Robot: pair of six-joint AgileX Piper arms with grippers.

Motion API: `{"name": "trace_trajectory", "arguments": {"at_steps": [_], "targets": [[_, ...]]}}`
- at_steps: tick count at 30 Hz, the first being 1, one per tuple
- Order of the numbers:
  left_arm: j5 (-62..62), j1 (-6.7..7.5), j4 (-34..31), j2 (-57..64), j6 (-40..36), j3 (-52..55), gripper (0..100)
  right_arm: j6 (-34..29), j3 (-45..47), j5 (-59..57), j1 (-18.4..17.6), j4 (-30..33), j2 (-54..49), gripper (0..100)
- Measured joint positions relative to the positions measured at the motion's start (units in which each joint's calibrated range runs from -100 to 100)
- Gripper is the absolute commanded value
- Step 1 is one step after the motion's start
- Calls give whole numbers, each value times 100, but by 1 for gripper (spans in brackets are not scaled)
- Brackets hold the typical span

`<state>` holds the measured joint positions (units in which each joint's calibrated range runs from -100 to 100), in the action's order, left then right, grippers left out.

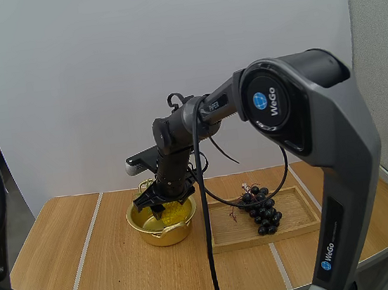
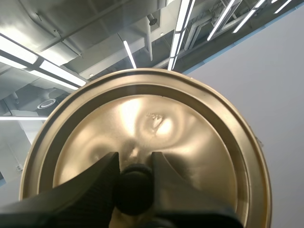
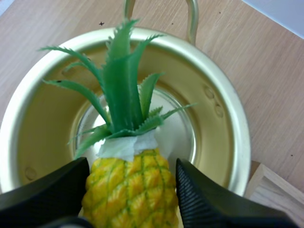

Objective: Open the pot, put the pineapple inside, and close it

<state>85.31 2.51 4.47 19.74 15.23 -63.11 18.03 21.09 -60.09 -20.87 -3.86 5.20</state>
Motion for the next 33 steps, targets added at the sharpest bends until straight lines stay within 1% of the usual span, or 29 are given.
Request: {"name": "trace_trajectory", "arguments": {"at_steps": [5,12,17,18,19,21,22,24,25,33], "targets": [[0,0,0,0,0,0,0,0,-207,-170,0,-40,232,0],[0,0,0,0,0,0,0,0,-220,-191,0,-51,505,0],[0,0,0,0,0,0,0,9,-235,-229,0,-181,733,0],[0,0,0,0,0,0,0,39,-235,-235,0,-246,763,7],[0,0,0,0,0,0,0,72,-235,-250,0,-324,775,20],[0,0,0,0,0,0,0,133,-245,-250,0,-470,775,50],[0,0,0,0,0,0,0,158,-245,-250,0,-514,775,63],[0,0,0,0,0,0,0,169,-245,-250,0,-549,778,94],[0,0,0,0,0,0,0,182,-245,-256,0,-550,789,100],[0,0,0,0,0,0,0,191,-261,-395,0,-571,757,100]]}}
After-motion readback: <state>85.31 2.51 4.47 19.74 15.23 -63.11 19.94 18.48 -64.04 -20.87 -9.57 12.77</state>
